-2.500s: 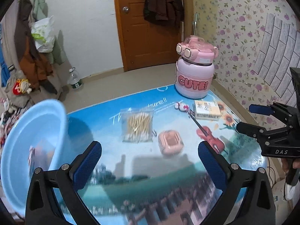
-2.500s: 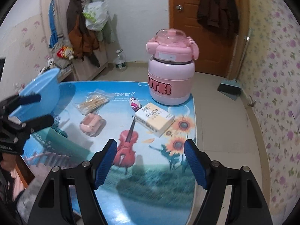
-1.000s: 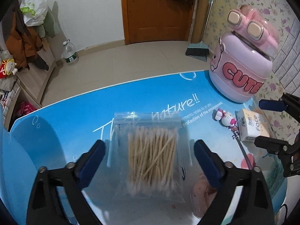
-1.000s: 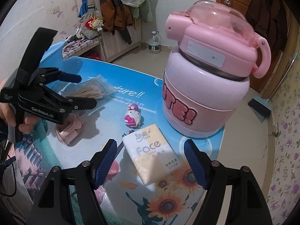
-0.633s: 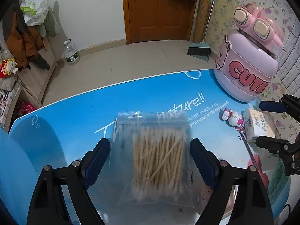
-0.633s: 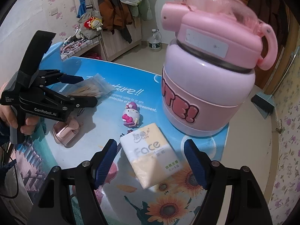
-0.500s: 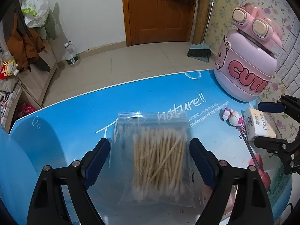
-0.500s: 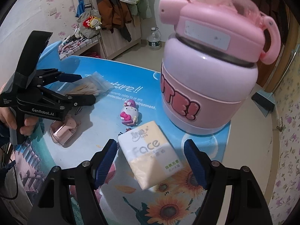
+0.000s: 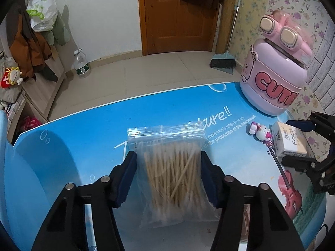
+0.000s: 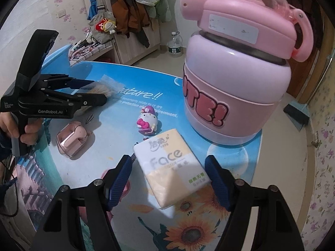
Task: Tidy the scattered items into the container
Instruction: 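Close the left gripper on the swab bag while the right gripper grasps the tissue pack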
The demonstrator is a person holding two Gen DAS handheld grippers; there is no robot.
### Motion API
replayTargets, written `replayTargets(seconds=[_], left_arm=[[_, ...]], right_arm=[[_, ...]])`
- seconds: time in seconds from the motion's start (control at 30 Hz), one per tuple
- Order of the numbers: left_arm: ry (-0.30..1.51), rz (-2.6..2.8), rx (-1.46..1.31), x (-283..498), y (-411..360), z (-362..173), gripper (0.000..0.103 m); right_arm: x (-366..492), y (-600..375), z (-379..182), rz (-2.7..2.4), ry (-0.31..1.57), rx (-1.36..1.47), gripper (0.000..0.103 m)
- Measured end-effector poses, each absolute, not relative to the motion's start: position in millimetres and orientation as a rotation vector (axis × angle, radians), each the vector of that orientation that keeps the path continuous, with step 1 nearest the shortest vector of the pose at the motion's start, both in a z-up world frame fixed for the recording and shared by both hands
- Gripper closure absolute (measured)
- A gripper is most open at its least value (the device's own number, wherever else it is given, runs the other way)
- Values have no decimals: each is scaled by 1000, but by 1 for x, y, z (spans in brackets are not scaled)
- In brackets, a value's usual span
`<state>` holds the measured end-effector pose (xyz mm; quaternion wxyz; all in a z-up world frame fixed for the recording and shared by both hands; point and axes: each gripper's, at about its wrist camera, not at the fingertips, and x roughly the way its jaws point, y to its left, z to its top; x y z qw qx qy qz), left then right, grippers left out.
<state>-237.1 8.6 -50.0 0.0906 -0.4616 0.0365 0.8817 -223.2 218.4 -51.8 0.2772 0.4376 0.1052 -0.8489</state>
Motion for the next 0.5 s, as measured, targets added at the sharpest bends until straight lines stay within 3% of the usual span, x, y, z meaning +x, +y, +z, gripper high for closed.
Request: replayTargets(seconds=[0.17,0.5], left_arm=[[113,2629,-1358,-230,10,-50,54],[119,2656,-1342,-212,10,-46,66]], right_arm=[[-216,223,-51,-2300,244,1170,44],[-198,227,-53,-2379,147,1172,47]])
